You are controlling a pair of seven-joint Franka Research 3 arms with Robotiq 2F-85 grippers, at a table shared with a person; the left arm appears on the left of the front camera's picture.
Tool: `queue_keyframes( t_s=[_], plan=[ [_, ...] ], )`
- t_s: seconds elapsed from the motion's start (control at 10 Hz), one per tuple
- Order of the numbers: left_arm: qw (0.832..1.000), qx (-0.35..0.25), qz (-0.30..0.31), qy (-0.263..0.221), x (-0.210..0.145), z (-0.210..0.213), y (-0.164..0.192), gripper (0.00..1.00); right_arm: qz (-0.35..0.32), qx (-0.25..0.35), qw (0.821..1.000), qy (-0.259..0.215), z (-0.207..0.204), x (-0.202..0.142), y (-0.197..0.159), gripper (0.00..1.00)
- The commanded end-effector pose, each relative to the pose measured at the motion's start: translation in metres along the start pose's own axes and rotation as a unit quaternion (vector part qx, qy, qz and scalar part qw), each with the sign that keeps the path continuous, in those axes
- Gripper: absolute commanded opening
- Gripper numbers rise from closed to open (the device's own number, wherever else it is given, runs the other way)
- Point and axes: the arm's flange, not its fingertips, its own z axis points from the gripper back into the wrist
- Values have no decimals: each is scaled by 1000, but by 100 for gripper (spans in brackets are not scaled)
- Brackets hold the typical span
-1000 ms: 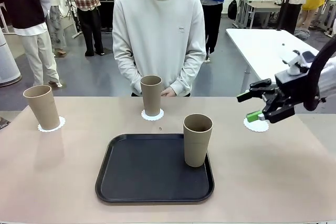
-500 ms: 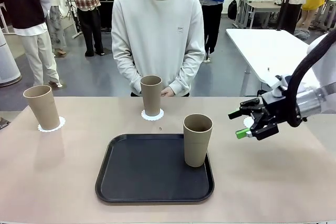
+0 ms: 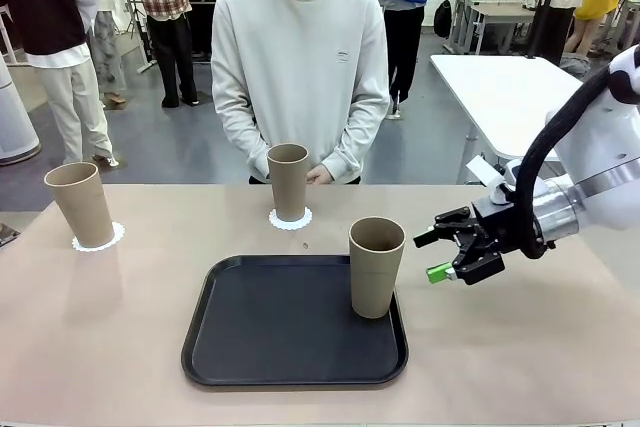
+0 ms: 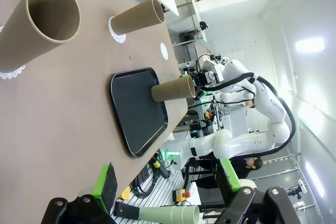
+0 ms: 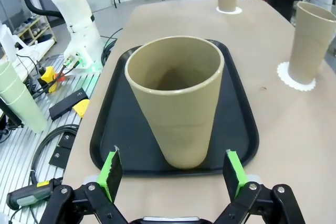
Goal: Place coasters on the table and set cups on them.
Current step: Take one Reusable plastic cup from the Flat Tray and place it on a coaster set by the human.
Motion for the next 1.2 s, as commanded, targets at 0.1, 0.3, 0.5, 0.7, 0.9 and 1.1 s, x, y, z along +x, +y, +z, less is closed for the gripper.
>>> queue_keyframes(
  t_s=[0.1,0.3,0.5,0.7,0.9,1.1],
  plan=[
    [1000,-2,-3,-6,-1,1,0,100,4,2,1000,-28,-18,-5,-8,100],
    [1000,-2,-3,-6,-1,1,0,100,-6,-27,999,-22,-15,-4,-7,100],
    [1000,-2,-3,-6,-1,1,0,100,-6,6,1000,-12,-13,-3,-2,100],
    [1000,-2,-3,-6,-1,1,0,100,-6,6,1000,-12,-13,-3,-2,100],
    [1000,-2,-3,-6,-1,1,0,100,-12,-7,1000,-18,-16,-7,-8,100],
    [1000,-2,-3,-6,-1,1,0,100,-6,-3,1000,-20,-25,-11,-13,100]
  ],
)
